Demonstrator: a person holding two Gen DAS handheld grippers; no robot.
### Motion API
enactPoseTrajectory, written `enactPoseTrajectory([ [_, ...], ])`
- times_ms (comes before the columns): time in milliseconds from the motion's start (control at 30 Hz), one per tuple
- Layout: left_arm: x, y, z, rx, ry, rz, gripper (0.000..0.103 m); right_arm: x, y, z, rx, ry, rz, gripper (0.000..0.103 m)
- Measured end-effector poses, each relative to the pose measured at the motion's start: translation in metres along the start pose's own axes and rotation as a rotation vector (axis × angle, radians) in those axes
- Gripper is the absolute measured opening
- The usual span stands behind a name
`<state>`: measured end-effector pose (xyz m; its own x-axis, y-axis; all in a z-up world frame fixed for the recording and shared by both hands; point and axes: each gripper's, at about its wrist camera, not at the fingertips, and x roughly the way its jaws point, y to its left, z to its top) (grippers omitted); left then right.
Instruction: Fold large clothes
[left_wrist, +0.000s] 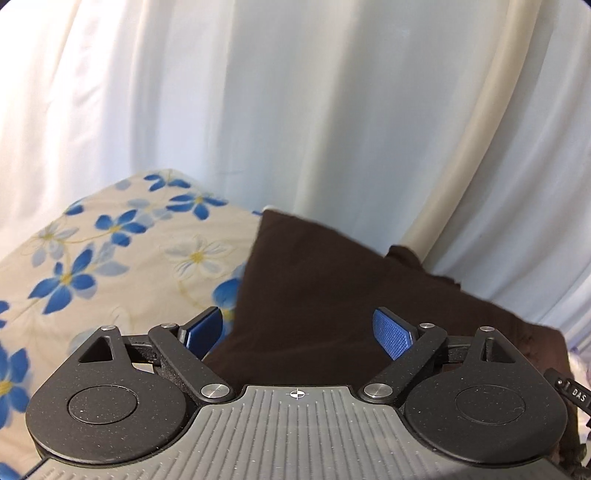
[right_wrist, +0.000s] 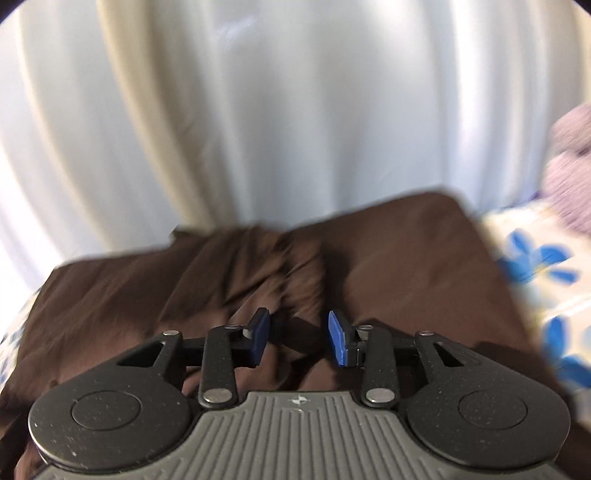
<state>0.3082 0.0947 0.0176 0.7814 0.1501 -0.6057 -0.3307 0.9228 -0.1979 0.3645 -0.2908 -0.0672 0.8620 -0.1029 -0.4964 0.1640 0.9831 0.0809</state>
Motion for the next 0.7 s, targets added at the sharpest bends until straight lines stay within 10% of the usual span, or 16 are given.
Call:
enactPoseTrajectory([
  [300,0.100,-0.078,0.012,0.162,-0.092,0.019,0.100,0.043,0.089,0.020,-0.222,-0.031,0.222,0.011],
  [700,0.186,-0.079,-0.034,0.180,-0.071,-0.058,0.103,0.105,0.070,-0.001,-0.293,-0.040,0.010,0.000],
])
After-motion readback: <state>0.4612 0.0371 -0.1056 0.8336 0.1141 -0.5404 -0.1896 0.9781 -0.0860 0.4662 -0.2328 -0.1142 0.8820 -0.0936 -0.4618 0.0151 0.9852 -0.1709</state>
